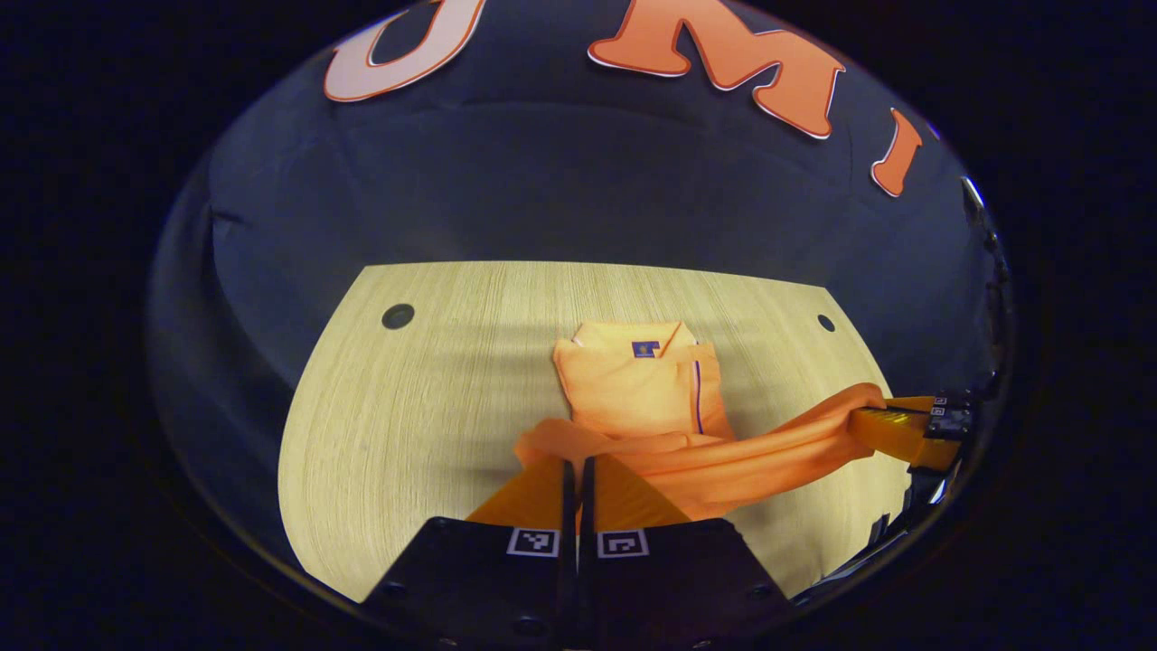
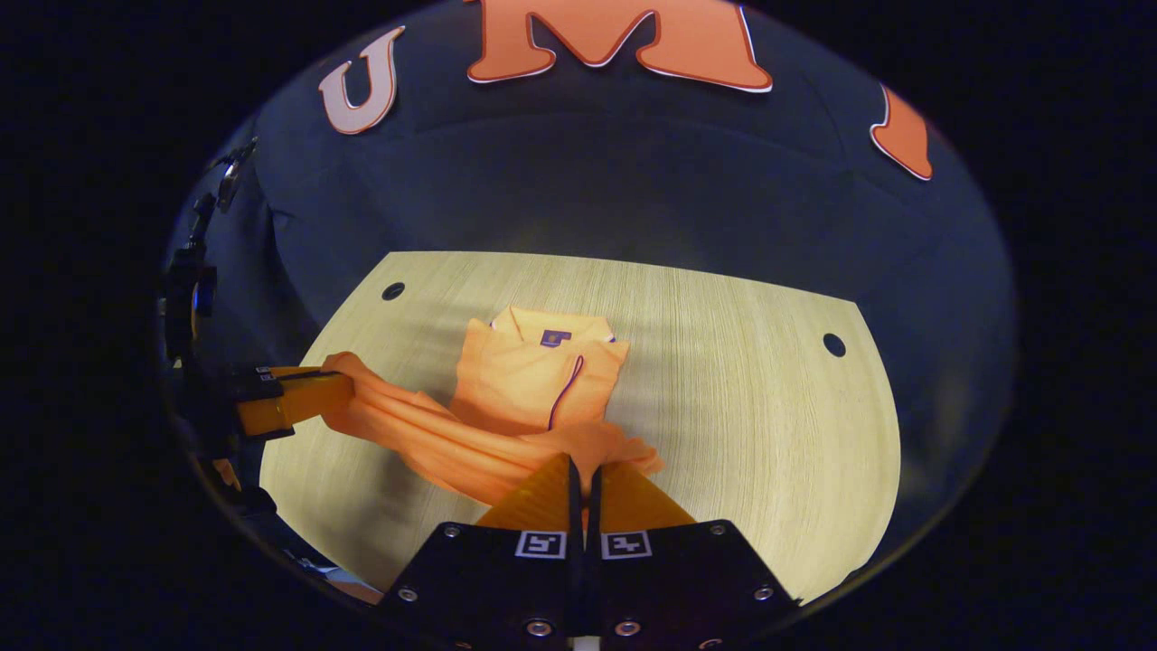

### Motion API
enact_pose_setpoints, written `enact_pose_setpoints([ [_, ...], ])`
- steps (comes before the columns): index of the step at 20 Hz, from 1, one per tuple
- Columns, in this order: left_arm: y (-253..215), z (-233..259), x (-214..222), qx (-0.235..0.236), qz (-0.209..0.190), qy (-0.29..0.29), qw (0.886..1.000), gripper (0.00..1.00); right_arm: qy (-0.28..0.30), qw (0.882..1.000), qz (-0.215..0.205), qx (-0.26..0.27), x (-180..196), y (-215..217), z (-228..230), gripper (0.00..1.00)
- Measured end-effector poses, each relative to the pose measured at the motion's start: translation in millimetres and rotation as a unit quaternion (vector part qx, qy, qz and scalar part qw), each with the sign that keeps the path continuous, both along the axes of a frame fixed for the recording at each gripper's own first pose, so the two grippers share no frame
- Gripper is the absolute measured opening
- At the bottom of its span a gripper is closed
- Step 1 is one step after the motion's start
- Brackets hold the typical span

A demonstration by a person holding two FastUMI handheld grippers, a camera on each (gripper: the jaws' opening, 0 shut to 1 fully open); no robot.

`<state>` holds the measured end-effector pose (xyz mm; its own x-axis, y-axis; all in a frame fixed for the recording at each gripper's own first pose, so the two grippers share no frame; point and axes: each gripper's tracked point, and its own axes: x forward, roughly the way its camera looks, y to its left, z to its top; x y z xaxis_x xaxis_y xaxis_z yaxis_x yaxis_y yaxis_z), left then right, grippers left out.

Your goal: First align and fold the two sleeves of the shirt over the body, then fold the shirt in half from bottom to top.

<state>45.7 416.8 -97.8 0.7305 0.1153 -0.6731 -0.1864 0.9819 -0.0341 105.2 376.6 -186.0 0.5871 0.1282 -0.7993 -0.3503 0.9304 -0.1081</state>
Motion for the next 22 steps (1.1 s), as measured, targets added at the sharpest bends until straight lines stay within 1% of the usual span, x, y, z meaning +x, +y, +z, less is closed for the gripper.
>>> enact_pose_setpoints([
  [3,15,-5,36,0.011,0.0,-0.005,1.0,0.01,-0.001,1.0,-0.007,-0.002,36,4,-14,0.0],
  [6,26,-18,71,0.011,0.004,-0.007,1.0,0.01,0.015,1.0,-0.018,-0.01,66,7,-42,0.0],
  [8,35,-34,90,0.022,0.0,0.003,1.0,0.01,0.026,0.999,-0.022,-0.003,82,13,-62,0.0],
  [11,43,-57,111,0.039,-0.01,0.017,0.999,0.01,0.032,0.999,-0.024,-0.008,104,14,-84,0.0],
  [14,51,-86,123,0.049,-0.003,0.043,0.998,0.01,0.047,0.998,-0.036,-0.005,118,15,-114,0.02],
  [15,58,-90,124,0.059,0.003,0.048,0.997,0.06,0.042,0.998,-0.044,-0.017,125,9,-121,0.02],
  [16,60,-92,127,0.059,0.005,0.047,0.997,0.06,0.032,0.998,-0.044,-0.023,130,5,-121,0.03],
  [18,69,-97,128,0.07,0.022,0.043,0.996,0.18,0.019,0.999,-0.043,-0.027,134,6,-124,0.16],
  [19,77,-98,131,0.075,0.031,0.039,0.996,0.39,0.011,0.999,-0.043,-0.028,137,6,-123,0.37],
  [20,77,-96,131,0.068,0.032,0.032,0.997,0.46,0.003,0.999,-0.043,-0.029,139,6,-120,0.57],
  [22,78,-82,123,0.06,0.044,0.017,0.997,0.81,-0.009,0.998,-0.052,-0.028,140,4,-111,0.99],
])
